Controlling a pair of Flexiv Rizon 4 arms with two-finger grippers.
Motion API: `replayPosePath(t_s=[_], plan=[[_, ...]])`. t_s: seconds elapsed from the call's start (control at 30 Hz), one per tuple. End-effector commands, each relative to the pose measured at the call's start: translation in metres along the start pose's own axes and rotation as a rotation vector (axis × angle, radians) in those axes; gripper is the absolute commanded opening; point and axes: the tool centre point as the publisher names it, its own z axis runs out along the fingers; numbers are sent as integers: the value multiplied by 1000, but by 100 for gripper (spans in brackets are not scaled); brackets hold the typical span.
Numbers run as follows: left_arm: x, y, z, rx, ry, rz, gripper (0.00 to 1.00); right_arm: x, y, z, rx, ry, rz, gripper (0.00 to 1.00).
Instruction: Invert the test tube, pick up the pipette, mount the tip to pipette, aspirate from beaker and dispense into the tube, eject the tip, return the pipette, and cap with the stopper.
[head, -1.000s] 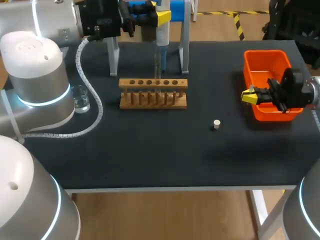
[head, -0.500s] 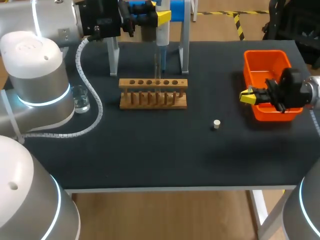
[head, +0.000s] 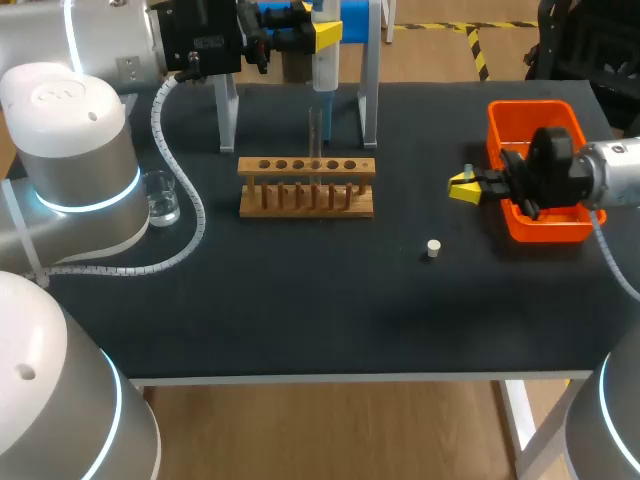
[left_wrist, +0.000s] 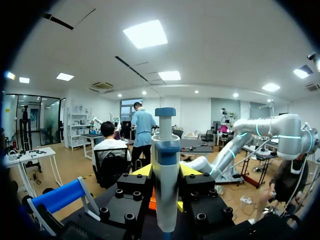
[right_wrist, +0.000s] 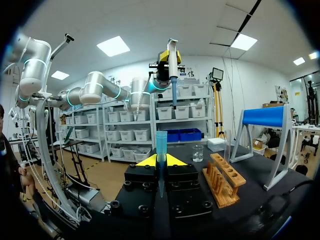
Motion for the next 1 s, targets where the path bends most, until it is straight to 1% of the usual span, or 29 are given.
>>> replayPosePath(t_s=[0.03,0.37,0.6,0.9,1.0], plan=[[0,0,-1,1,0,-1,0,-4,2,20,4,8,-8,0],[0,0,-1,1,0,-1,0,-7,13,57,8,38,-43,0],[0,0,-1,1,0,-1,0,-4,20,83,-4,62,-52,0],[0,0,-1,1,0,-1,0,-4,20,108,-4,75,-51,0],[0,0,-1,1,0,-1,0,-8,18,116,0,77,-47,0]])
